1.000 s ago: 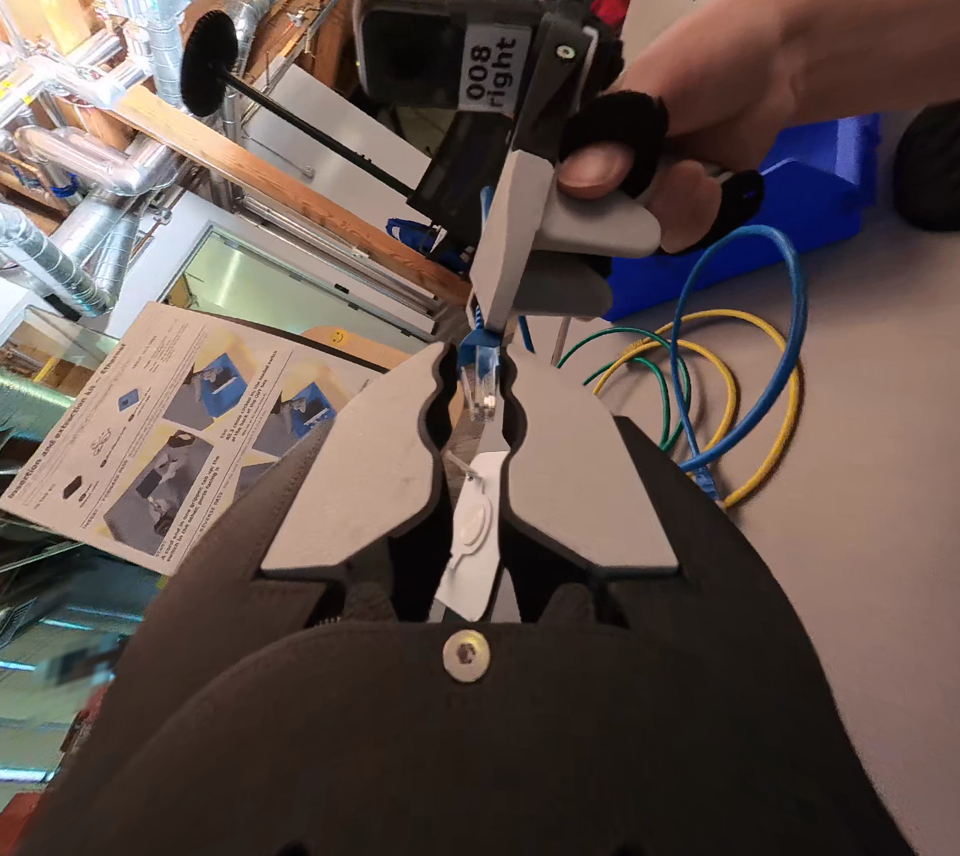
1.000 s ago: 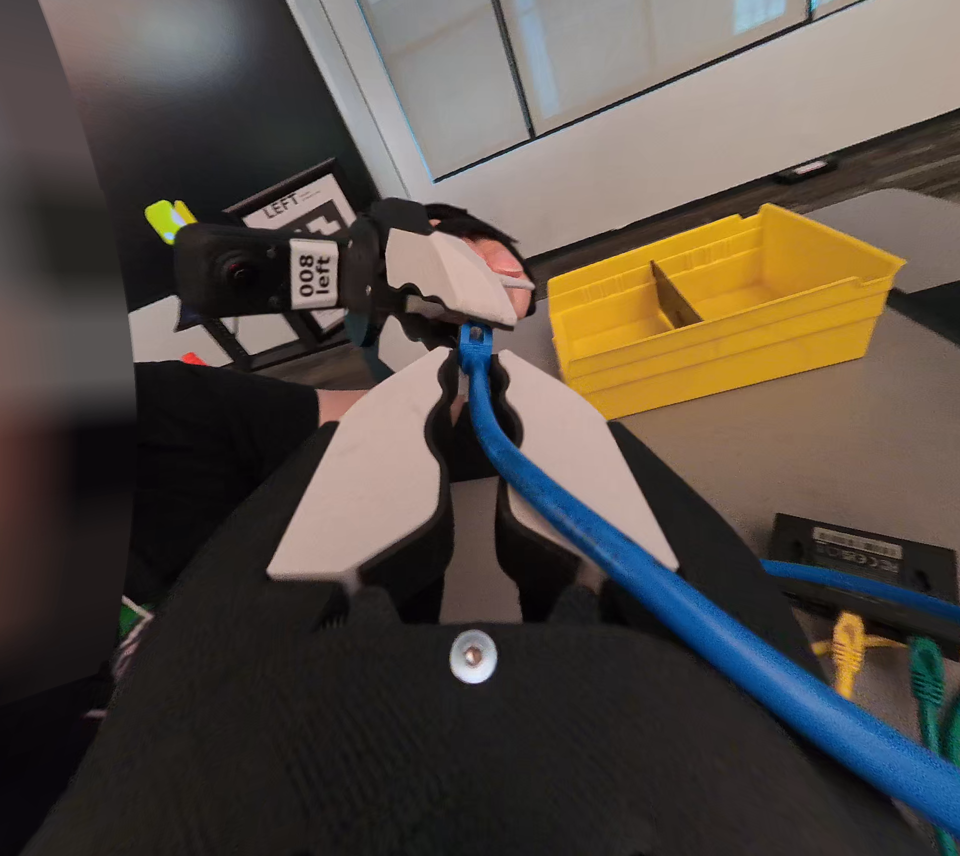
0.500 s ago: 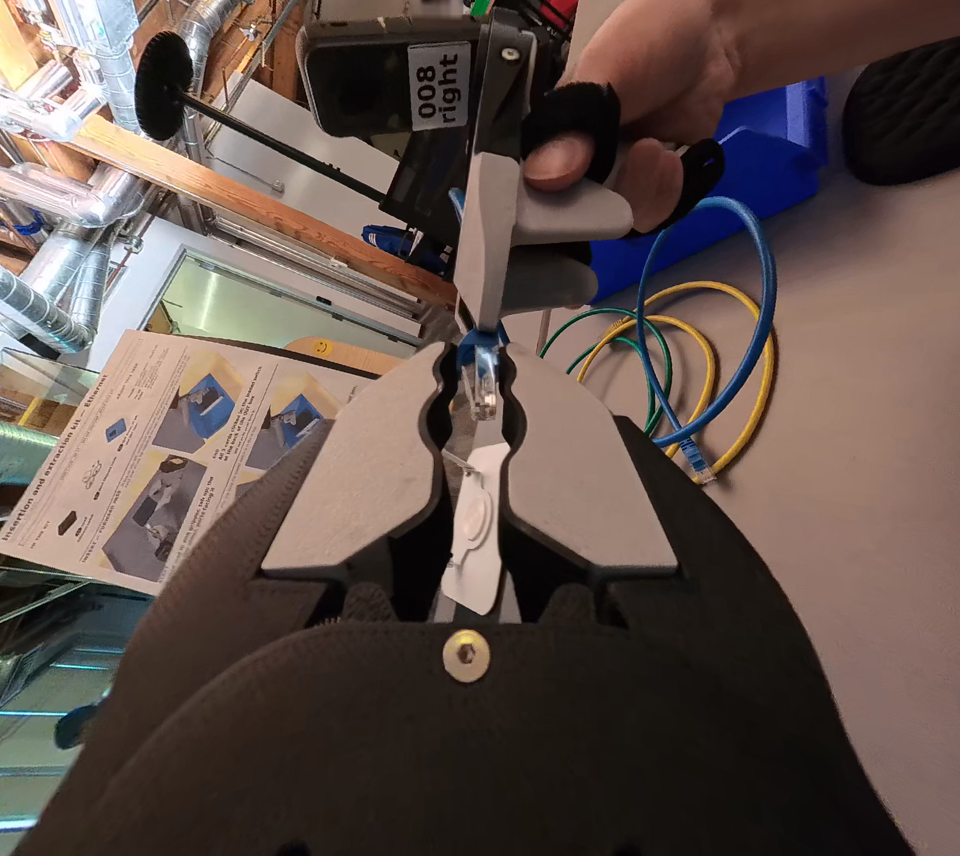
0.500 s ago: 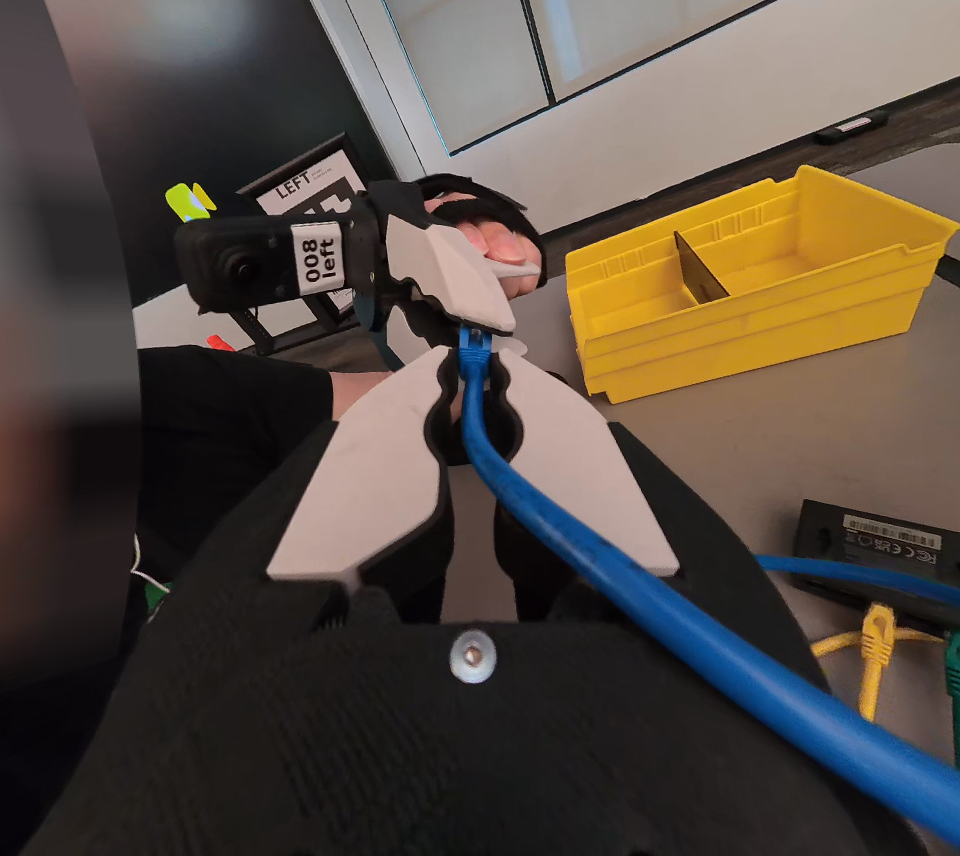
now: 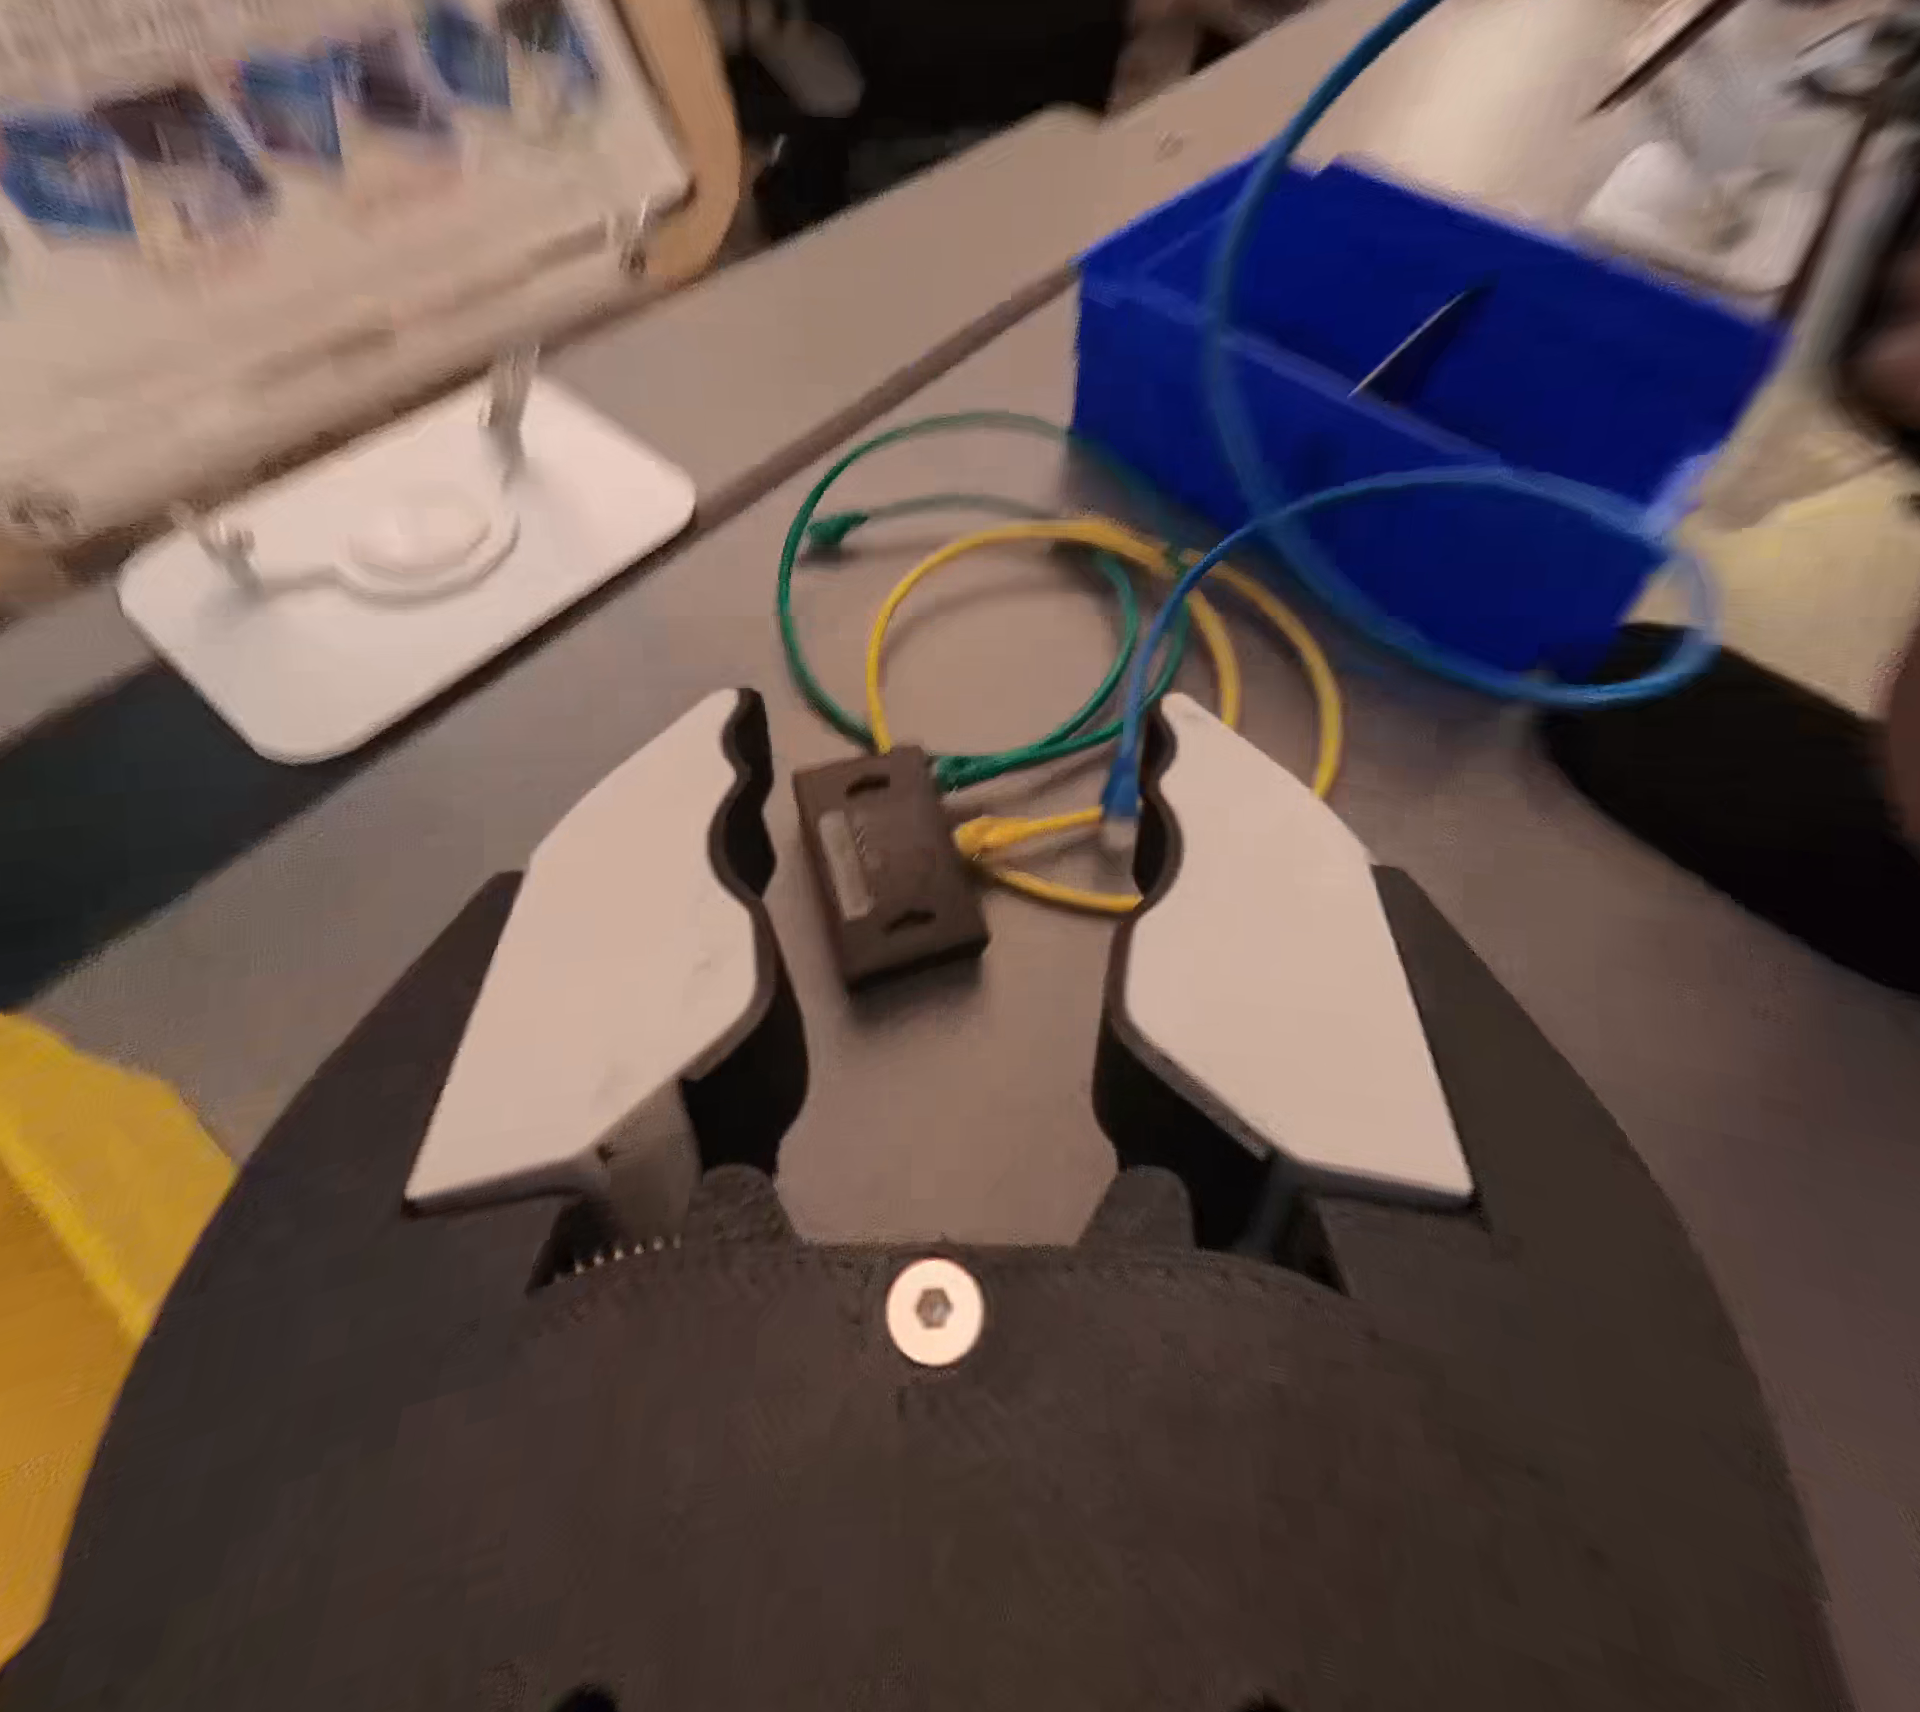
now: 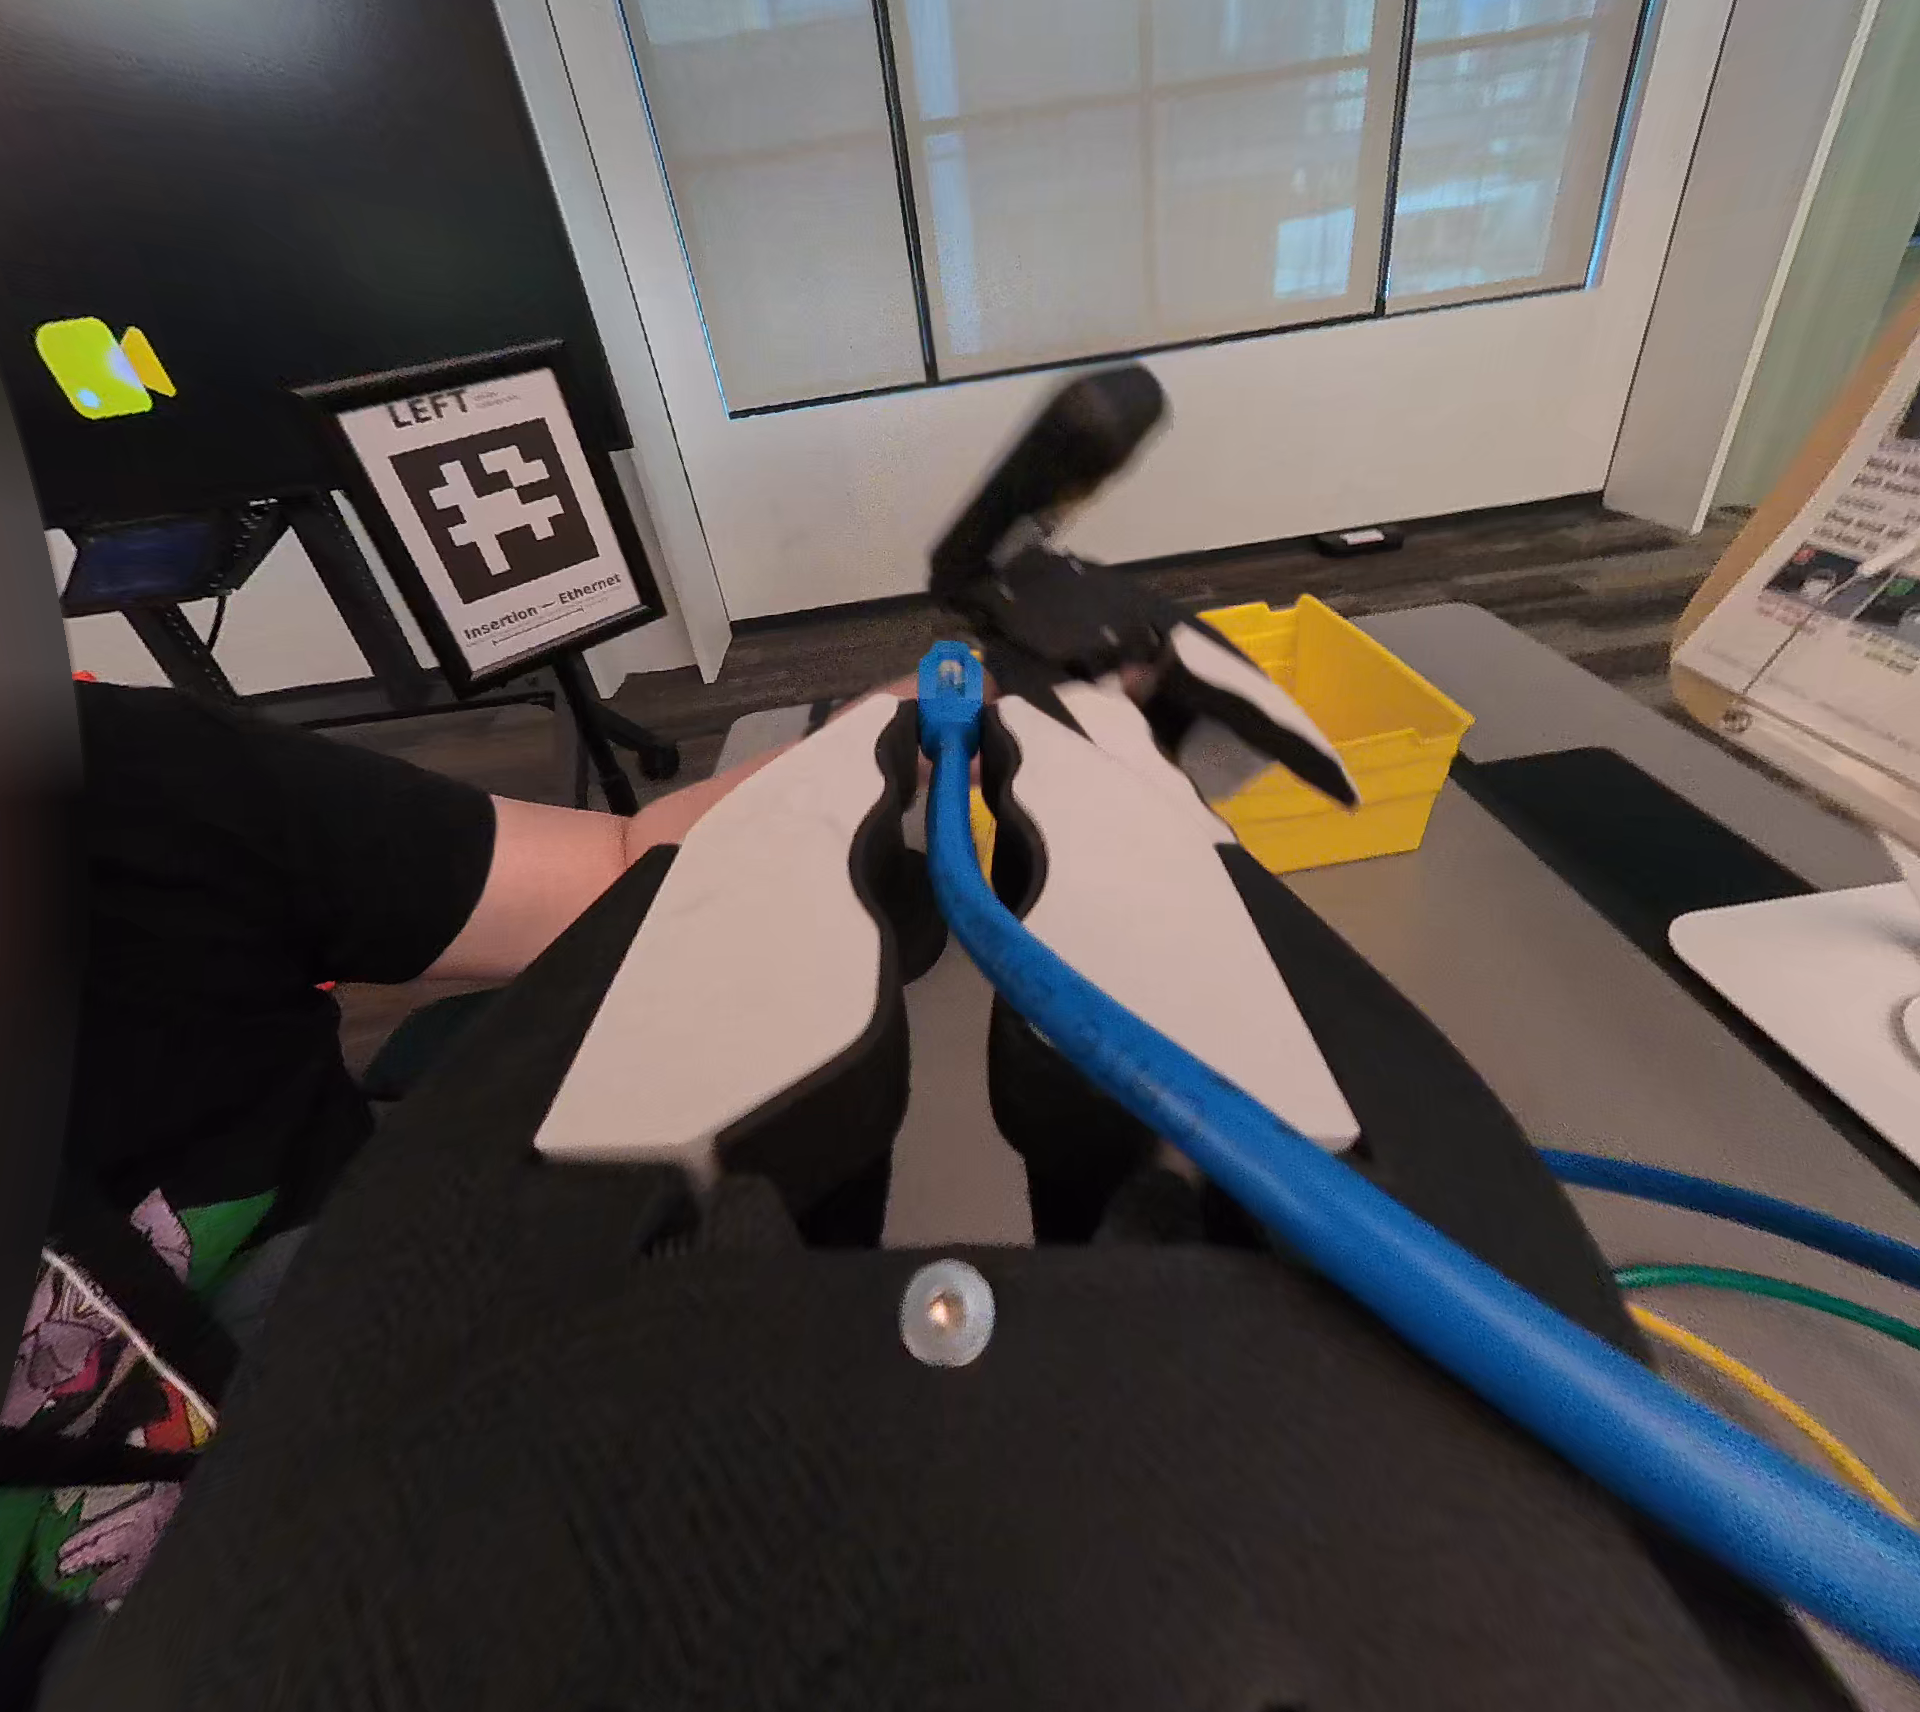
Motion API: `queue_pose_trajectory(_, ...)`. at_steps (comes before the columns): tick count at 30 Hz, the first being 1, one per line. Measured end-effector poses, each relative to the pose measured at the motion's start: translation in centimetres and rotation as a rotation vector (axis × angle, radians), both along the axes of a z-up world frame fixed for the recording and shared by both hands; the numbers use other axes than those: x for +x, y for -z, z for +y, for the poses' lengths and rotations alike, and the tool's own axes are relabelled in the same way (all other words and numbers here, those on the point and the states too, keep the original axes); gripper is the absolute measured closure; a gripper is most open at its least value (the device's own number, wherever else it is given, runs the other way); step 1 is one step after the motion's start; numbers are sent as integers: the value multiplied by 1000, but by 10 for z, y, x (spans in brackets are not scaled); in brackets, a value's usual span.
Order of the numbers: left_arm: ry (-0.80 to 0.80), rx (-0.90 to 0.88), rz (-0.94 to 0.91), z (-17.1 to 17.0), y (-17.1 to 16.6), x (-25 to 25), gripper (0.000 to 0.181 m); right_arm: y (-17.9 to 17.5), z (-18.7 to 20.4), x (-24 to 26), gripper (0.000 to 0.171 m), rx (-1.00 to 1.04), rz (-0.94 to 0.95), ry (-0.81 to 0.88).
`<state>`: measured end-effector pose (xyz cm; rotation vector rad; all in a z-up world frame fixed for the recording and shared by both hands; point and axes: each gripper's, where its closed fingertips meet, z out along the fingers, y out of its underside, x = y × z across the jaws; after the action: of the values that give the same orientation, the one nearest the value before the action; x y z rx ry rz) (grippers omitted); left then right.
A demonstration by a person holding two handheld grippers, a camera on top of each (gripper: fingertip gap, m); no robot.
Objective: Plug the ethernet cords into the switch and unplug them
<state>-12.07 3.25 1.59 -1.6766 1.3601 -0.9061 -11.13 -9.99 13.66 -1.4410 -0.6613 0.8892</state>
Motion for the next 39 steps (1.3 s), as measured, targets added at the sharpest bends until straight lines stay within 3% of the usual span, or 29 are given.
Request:
queue_pose_trajectory(6,-76,-79,376,10,120,16,104,-20,-25,-1,158,71,-16,-16)
queue_pose_trajectory(10,-156,-28,554,19,168,6,103,-26,-35,-5,158,104,-48,-23)
queue_pose_trajectory(11,-162,-22,571,20,172,4,102,-27,-38,-5,158,112,-51,-25)
queue_pose_trajectory(12,-161,-29,565,18,173,5,119,-29,-40,-6,158,121,-53,-23)
queue_pose_trajectory(16,-220,-63,607,9,173,-10,121,-33,-45,-4,158,135,-57,-22)
queue_pose_trajectory(21,-164,-80,652,-42,174,-39,124,-40,-51,3,159,147,-39,-19)
queue_pose_trajectory(25,29,-53,603,-75,157,-42,114,-43,-53,7,159,164,-35,-21)
queue_pose_trajectory(29,208,312,555,-44,129,-18,94,-43,-54,6,159,170,-32,-39)
queue_pose_trajectory(31,356,388,647,-40,136,-11,89,-42,-53,7,158,170,-33,-42)
queue_pose_trajectory(33,457,356,770,-38,149,-12,90,-41,-53,8,158,168,-35,-42)
queue_pose_trajectory(39,673,343,896,-36,178,-9,79,-40,-51,14,158,157,-34,-37)
